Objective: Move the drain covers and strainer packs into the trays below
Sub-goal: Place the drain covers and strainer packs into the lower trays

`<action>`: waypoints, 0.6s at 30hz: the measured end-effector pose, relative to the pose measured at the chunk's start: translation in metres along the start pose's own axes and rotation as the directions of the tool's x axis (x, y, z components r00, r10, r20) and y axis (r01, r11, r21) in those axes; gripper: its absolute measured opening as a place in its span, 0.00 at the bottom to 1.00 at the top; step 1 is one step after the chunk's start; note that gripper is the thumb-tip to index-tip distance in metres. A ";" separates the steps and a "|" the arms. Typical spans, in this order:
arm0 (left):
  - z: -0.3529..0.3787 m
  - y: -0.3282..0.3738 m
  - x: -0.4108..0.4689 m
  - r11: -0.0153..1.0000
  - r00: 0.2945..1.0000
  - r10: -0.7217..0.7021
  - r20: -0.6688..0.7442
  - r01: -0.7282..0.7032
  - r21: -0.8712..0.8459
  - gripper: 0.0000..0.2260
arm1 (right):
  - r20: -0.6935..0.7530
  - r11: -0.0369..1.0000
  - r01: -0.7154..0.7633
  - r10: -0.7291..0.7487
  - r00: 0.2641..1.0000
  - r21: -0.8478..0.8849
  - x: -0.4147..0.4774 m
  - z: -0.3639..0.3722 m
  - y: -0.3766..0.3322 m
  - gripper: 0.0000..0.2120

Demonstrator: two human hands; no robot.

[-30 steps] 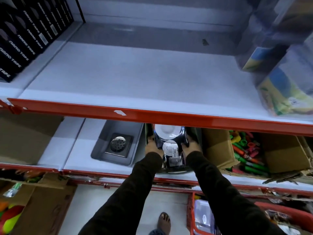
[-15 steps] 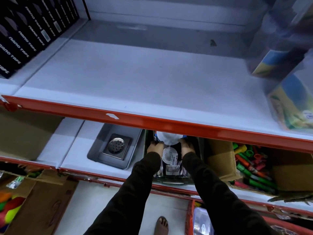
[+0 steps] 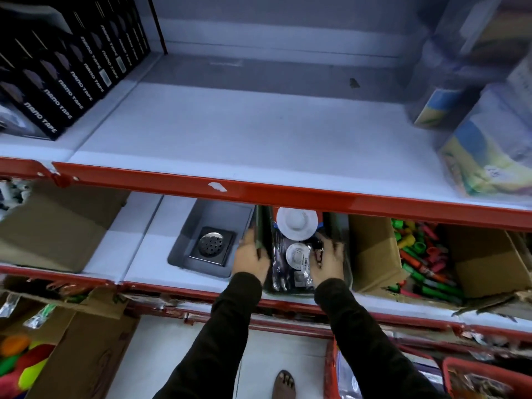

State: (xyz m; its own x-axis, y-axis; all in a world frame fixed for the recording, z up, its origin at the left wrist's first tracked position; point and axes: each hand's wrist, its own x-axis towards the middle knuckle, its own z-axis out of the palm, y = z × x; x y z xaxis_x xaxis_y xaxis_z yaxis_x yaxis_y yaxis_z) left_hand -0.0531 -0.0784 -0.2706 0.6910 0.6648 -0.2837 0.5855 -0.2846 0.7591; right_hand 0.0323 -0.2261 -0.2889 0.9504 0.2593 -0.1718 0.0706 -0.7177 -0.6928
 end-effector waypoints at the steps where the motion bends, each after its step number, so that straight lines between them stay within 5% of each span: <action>1: -0.010 -0.013 -0.003 0.982 1.000 0.009 -0.002 -0.008 0.188 0.30 | 0.039 0.992 0.063 -0.060 0.997 -0.108 -0.014 0.002 0.001 0.19; 4: -0.034 -0.043 -0.015 0.744 0.997 -0.057 0.051 0.008 0.669 0.31 | 0.173 0.943 0.177 -0.132 0.976 -0.282 -0.050 0.011 0.000 0.13; 8: -0.045 -0.063 -0.037 0.561 0.972 -0.098 0.214 -0.124 0.819 0.25 | 0.248 0.905 0.235 -0.151 0.957 -0.356 -0.086 0.029 -0.010 0.16; 13: -0.042 -0.074 -0.064 0.542 0.958 -0.028 0.286 -0.226 0.810 0.26 | 0.338 0.876 0.271 -0.135 0.931 -0.399 -0.111 0.040 -0.020 0.18; 18: -0.047 -0.071 -0.085 0.648 0.942 0.020 0.336 -0.268 0.713 0.29 | 0.357 0.831 0.293 -0.123 0.926 -0.473 -0.133 0.043 -0.029 0.24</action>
State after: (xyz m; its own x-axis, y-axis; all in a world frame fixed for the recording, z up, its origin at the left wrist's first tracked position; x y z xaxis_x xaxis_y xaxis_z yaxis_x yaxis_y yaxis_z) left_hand -0.1730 -0.0824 -0.2727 0.8050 0.3886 -0.4483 0.4965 -0.8549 0.1504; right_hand -0.1091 -0.2119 -0.2760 0.7629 0.5594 -0.3241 0.4806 -0.8260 -0.2946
